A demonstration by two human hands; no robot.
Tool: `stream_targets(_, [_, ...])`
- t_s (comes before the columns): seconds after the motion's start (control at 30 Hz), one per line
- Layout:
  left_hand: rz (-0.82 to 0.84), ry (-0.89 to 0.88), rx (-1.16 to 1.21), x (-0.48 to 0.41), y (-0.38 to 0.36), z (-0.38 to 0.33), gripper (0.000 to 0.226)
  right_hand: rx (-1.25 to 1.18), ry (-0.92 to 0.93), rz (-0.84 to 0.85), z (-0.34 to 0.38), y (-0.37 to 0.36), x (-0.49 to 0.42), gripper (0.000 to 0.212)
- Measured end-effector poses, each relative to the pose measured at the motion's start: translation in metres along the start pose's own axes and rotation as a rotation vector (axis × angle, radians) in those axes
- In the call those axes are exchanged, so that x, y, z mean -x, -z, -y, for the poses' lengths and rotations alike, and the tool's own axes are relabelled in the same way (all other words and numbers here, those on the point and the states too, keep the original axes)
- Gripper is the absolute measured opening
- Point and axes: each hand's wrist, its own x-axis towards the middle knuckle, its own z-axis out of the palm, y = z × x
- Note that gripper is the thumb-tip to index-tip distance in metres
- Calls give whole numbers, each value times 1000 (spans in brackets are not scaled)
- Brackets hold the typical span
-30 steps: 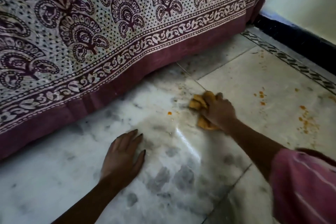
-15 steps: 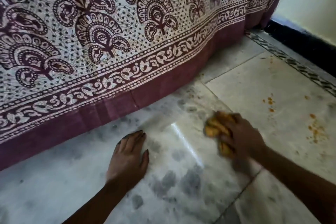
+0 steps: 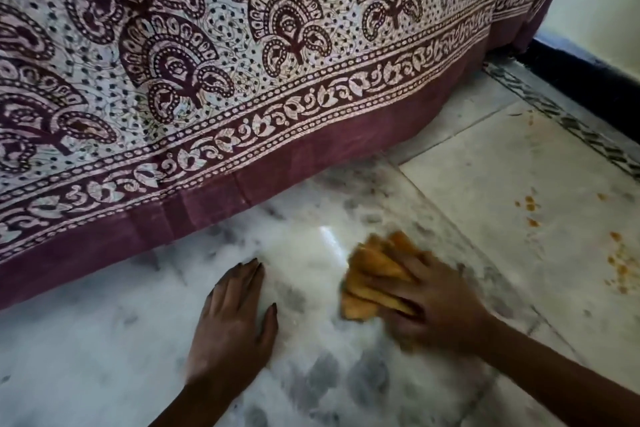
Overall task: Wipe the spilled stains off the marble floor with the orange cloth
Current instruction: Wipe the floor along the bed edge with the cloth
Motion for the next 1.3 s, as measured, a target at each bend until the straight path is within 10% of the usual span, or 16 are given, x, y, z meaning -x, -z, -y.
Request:
stream_targets(0.3, [11, -39, -68, -3, -7, 1, 60, 55, -933, 11, -81, -4, -134, 71])
stream_targets(0.67, [-56, 15, -36, 0, 0, 4, 56, -65, 33, 75, 14, -9, -14, 63])
stream_targets(0.8, [-63, 43, -54, -2, -2, -2, 56, -49, 20, -13, -40, 7, 64, 63])
stream_targets(1.03, [-55, 27, -54, -4, -5, -1, 57, 106, -805, -19, -37, -3, -122, 58])
stream_targets(1.3, [-203, 275, 60, 3, 7, 8, 53, 77, -184, 90, 63, -15, -109, 64])
